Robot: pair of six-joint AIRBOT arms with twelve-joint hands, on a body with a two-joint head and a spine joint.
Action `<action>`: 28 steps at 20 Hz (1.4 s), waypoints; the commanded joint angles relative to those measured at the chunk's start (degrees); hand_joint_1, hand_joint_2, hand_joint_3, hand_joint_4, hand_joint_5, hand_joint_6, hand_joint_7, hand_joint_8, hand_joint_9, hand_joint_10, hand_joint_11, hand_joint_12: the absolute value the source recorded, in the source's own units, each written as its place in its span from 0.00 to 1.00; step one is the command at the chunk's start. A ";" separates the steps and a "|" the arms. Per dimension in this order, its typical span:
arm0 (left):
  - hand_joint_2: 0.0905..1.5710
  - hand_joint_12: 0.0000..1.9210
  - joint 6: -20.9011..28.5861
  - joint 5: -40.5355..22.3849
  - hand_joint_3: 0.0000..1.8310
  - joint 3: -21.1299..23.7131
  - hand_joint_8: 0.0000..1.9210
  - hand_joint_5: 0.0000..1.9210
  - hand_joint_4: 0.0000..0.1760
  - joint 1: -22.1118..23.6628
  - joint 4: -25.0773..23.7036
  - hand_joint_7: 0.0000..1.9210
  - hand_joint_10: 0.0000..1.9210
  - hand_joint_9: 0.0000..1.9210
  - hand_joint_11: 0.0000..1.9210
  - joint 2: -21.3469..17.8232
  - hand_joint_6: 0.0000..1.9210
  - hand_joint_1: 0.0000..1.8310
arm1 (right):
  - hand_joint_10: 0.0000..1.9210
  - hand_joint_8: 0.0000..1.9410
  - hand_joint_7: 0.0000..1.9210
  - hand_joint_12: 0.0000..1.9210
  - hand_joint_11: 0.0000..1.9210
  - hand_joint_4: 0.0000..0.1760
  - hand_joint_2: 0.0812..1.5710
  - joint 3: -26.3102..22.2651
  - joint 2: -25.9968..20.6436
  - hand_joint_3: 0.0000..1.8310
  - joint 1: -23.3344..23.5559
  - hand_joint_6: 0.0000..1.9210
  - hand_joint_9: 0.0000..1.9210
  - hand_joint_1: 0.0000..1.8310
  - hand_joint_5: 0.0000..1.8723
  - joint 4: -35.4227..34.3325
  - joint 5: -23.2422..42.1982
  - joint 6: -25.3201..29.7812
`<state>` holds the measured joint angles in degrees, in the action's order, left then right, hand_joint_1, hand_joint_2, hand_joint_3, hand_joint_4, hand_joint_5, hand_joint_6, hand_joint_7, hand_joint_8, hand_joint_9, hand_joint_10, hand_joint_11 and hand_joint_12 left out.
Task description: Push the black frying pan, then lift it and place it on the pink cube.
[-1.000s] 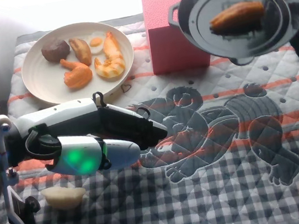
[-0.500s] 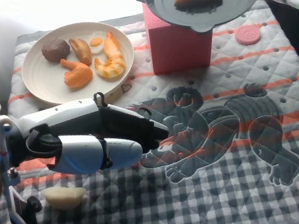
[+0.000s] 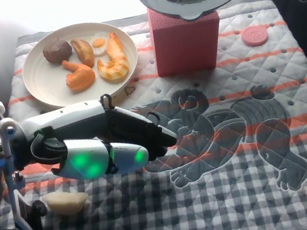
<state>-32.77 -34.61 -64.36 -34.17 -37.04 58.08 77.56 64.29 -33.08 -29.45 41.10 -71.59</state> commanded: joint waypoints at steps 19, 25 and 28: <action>0.90 0.79 0.95 -6.93 0.00 -0.20 0.00 0.34 0.00 0.12 2.26 0.37 0.09 0.34 0.00 0.04 0.00 0.28 | 1.00 1.00 0.52 1.00 0.62 0.00 0.72 4.60 2.81 0.07 -1.58 0.99 0.60 0.76 0.44 -1.56 -0.57 0.23; 0.88 0.81 0.95 -6.95 0.00 -0.26 0.00 0.34 0.00 -0.07 2.65 0.37 0.20 0.29 0.00 0.03 0.00 0.30 | 1.00 1.00 0.47 1.00 0.55 0.00 0.74 3.22 2.46 0.01 -2.67 1.00 0.53 0.73 0.41 -1.03 -0.69 0.17; 0.88 0.81 0.95 -6.99 0.00 -0.26 0.00 0.34 0.00 -0.24 2.91 0.37 0.22 0.29 0.01 0.02 0.00 0.31 | 1.00 0.90 0.33 1.00 0.45 0.00 0.79 2.44 2.26 0.04 -2.67 1.00 0.44 0.70 0.27 -0.34 -0.50 0.14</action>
<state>-32.51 -35.55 -64.51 -34.59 -36.47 58.13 79.83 66.74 -36.05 -31.14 33.93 -71.55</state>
